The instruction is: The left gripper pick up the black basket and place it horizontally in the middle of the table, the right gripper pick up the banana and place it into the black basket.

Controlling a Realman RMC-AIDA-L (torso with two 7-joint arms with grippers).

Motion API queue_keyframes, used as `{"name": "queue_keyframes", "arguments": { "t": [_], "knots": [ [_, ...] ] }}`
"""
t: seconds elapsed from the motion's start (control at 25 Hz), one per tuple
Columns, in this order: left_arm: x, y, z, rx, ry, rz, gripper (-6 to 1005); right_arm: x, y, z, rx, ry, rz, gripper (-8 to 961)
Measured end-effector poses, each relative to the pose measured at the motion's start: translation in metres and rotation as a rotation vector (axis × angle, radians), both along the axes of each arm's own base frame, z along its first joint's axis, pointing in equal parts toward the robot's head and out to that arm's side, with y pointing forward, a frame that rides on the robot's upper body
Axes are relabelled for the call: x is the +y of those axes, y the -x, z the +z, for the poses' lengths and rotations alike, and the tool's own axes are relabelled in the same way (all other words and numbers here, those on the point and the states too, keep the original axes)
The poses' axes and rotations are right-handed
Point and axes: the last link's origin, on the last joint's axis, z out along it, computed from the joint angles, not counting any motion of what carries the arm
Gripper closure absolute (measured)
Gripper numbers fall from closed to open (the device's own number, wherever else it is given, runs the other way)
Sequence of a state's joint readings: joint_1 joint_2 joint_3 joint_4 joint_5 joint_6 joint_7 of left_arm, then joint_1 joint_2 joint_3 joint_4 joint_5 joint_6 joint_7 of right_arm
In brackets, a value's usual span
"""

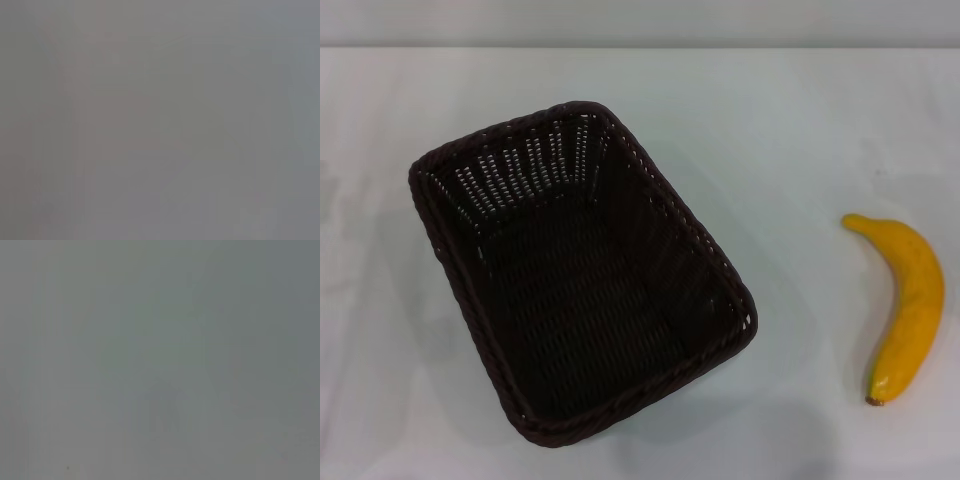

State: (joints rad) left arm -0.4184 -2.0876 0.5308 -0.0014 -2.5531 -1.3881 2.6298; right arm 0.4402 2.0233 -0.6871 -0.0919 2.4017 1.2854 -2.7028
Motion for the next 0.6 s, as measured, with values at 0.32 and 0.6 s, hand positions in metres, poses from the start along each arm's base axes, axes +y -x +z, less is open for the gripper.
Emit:
{"name": "queue_keyframes", "arguments": {
  "t": [0.32,0.6],
  "knots": [
    [0.020,0.014,0.025,-0.196,0.147,-0.048,110,-0.001,-0.001,0.001,-0.001,0.000,-0.003,130],
    [0.054,-0.002,0.071,-0.192,0.539,-0.159,112,0.003,0.002,0.001,-0.003,-0.001,0.004,130]
  ]
}}
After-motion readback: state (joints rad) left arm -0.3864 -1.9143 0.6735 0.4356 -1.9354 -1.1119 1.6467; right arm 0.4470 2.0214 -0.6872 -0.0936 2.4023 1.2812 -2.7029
